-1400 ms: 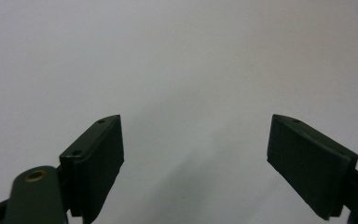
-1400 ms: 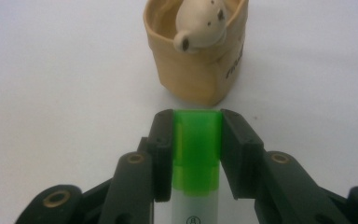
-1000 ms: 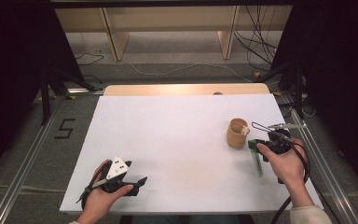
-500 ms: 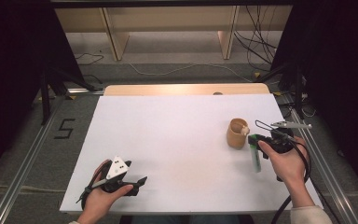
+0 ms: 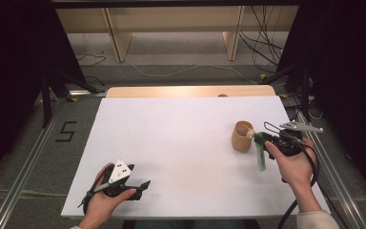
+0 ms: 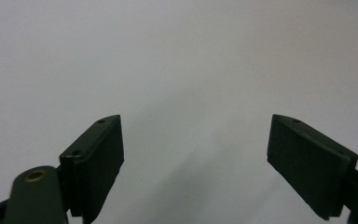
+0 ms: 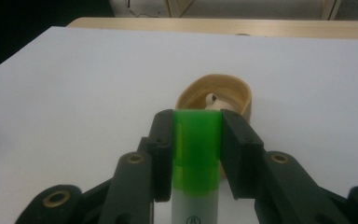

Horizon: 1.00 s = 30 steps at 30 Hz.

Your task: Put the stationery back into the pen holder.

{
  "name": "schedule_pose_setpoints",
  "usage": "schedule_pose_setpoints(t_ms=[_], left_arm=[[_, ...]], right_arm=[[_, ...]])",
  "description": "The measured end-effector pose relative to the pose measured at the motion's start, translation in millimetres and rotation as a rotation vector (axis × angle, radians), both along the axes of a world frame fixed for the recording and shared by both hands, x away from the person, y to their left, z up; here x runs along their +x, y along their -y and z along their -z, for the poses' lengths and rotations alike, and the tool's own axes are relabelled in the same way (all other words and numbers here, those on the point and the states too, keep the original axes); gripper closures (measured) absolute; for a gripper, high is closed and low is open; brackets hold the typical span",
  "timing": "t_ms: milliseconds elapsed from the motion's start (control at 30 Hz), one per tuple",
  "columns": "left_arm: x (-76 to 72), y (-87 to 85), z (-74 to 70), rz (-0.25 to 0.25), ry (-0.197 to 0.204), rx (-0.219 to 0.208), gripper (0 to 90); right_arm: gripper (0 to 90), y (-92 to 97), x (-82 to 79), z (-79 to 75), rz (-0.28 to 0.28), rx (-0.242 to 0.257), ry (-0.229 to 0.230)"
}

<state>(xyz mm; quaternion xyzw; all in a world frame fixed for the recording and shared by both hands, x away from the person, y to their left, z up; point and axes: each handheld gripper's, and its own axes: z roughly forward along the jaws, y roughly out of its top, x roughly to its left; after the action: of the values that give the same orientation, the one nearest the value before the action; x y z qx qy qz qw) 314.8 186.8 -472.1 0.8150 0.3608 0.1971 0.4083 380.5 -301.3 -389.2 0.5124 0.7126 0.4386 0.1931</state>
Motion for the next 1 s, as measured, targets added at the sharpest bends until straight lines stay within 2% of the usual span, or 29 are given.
schedule_pose_setpoints(t_ms=[267,1000], left_arm=[[0.2,-0.3,-0.1,0.001,0.004,0.002,18.5],[0.4,-0.3,-0.2,-0.001,0.006,0.003,18.5]], right_arm=[[67.4,-0.9,-0.9,-1.7,0.006,0.013,0.033],[67.4,-1.7,-2.6,-11.8,0.0,0.044,0.165]])
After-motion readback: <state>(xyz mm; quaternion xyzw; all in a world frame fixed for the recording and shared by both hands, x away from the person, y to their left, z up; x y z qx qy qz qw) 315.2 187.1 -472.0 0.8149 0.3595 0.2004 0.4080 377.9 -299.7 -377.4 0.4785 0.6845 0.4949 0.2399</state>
